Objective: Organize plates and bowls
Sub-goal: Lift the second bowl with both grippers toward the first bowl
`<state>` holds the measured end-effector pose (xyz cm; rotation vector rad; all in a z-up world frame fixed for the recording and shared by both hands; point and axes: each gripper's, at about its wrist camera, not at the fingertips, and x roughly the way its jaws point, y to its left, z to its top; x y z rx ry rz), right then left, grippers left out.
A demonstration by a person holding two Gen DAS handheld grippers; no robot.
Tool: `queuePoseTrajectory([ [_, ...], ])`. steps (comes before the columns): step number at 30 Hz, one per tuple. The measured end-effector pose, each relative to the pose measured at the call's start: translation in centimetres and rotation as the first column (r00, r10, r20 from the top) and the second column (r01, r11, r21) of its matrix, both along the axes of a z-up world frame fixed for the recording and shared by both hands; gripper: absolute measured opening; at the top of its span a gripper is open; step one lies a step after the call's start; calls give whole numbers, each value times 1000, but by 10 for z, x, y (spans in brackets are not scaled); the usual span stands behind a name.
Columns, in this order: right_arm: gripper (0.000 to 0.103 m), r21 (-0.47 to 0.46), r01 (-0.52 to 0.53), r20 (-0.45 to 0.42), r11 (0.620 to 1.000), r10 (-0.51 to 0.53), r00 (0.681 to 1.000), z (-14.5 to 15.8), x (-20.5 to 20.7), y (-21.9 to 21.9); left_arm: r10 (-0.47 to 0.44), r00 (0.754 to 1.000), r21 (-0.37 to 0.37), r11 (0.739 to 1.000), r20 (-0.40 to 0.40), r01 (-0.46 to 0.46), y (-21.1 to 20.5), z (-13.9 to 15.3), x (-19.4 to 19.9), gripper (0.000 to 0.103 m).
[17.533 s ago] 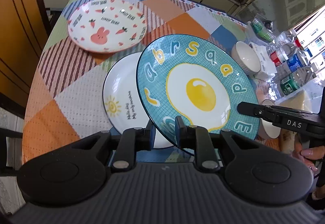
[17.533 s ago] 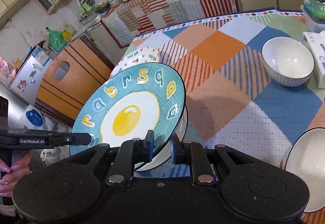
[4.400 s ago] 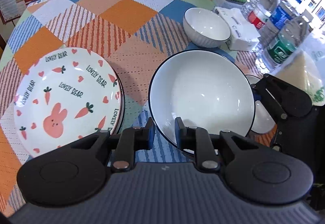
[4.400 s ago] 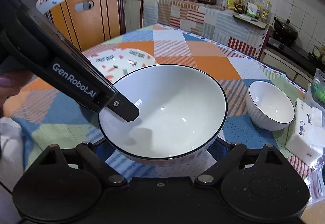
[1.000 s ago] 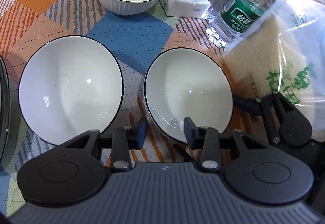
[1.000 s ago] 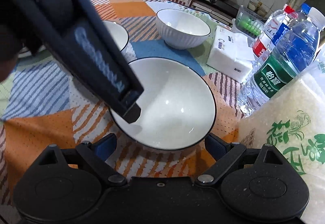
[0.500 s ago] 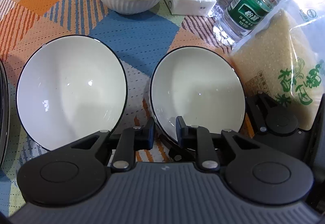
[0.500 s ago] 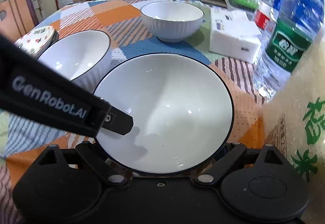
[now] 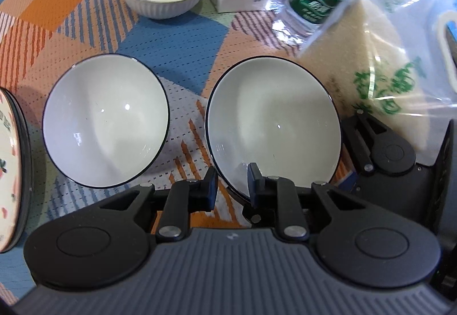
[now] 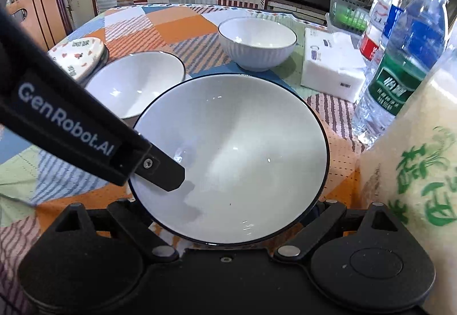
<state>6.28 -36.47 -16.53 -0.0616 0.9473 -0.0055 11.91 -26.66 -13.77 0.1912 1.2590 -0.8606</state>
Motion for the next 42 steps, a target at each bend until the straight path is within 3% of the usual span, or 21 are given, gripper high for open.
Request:
queuePoseTrajectory([
  [9,95,-26,-14,77,1000,16,997,42,-10,15,-31,997,-44,998,72,34,29,48,-9,20],
  [23,95,-24,-181,182,983,182,966,85,4,48,95,976,-77,994,196,-81,90,94,-10,20],
  [34,95,-18,-330,242,944,324,915,71,36,65,227,964,-66,973,139,-220,120,75,24,20],
  [42,95,19,-365,201,931,354,913,44,54,69,270,958,-13,963,98,-270,118,42,45,20],
])
